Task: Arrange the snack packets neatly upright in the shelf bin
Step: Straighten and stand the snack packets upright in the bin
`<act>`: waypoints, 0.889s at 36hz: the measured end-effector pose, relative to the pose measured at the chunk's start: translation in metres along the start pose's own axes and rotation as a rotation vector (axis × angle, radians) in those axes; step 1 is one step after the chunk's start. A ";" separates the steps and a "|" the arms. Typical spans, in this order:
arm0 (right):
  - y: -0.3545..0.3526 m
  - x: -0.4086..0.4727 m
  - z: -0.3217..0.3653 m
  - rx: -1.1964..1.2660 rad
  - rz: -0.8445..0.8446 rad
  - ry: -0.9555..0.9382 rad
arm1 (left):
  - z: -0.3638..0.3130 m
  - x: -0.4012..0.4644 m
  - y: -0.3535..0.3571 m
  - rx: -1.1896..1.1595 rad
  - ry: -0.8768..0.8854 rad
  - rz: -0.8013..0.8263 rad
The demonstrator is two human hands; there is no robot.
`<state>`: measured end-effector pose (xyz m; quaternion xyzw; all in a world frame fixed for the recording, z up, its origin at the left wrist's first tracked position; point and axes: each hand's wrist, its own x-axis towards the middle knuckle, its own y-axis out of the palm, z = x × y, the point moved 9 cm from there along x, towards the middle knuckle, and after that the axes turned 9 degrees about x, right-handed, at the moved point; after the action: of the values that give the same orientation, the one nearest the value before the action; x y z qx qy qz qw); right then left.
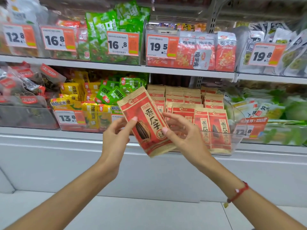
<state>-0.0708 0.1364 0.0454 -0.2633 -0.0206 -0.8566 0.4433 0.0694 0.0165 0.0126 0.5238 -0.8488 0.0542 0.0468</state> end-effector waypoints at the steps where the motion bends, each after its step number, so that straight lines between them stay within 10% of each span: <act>1: -0.002 0.002 -0.002 0.007 0.001 0.021 | 0.002 0.002 -0.002 -0.007 -0.016 0.001; 18: 0.031 -0.018 0.001 -0.539 0.061 -0.077 | -0.003 -0.010 0.005 -0.173 -0.006 -0.022; 32: 0.029 -0.016 -0.011 0.166 0.325 0.298 | 0.005 -0.010 0.029 -0.058 -0.033 0.456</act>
<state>-0.0463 0.1277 0.0229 -0.0966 0.0172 -0.7988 0.5936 0.0475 0.0379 0.0049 0.3177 -0.9471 0.0304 0.0346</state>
